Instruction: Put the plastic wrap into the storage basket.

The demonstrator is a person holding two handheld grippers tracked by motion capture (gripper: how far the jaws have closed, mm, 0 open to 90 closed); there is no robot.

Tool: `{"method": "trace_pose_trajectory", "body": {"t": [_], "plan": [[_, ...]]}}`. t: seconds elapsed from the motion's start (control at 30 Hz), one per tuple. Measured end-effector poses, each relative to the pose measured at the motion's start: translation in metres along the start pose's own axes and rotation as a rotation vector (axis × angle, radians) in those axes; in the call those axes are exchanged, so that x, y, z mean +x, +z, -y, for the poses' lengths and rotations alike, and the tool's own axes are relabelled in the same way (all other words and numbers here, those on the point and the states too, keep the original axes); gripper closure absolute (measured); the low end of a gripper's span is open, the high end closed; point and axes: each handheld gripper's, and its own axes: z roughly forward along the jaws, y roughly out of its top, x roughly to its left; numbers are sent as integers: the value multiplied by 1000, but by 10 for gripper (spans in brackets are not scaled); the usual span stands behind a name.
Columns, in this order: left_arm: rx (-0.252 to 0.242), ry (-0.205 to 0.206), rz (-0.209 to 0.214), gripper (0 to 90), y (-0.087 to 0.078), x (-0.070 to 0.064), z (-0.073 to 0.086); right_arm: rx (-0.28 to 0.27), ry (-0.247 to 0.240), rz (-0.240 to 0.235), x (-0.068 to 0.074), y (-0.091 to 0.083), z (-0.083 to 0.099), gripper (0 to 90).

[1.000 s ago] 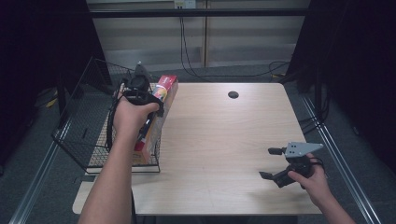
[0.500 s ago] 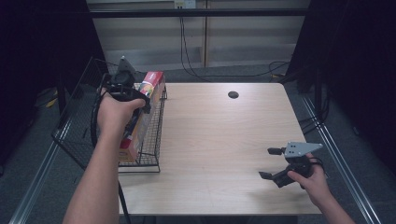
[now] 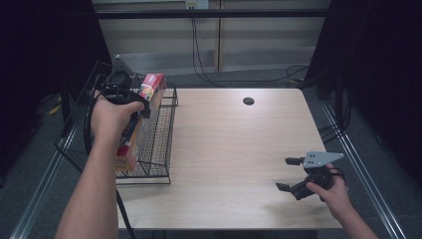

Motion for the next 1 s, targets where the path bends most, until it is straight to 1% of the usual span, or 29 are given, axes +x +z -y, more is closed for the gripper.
{"method": "trace_pose_trajectory", "body": {"t": [0.07,0.17,0.33,0.37,0.5,0.53,0.6,0.67,0.7,0.73,0.83,0.93,1.0], "plan": [[-5,-12,2,445,-2,3,0,0,0,1,0,0,0,42],[-4,-17,-11,445,-5,7,1,-1,5,0,0,-1,0,42],[-6,-32,-14,445,-7,14,2,0,5,0,0,0,0,41],[-6,-33,-23,445,-8,15,2,0,4,2,0,0,0,42],[-8,-44,-26,445,-9,20,3,-2,3,3,0,0,0,42],[-10,-49,-29,445,-10,23,4,-2,6,1,0,-1,0,42],[-7,-57,-32,445,-11,26,5,0,5,2,0,-1,0,42],[-7,-53,-38,444,-12,29,5,0,3,0,0,-1,0,42],[-8,-61,-38,444,-12,30,5,1,6,0,0,-1,0,42],[-8,-61,-38,444,-12,30,5,-1,3,3,0,0,0,41],[-12,-77,-35,444,-14,35,7,1,-2,2,0,0,0,41],[-7,-73,-49,444,-15,38,7,1,0,1,0,0,0,42],[-10,-83,-53,445,-14,41,9,2,1,1,0,0,0,41]]}}
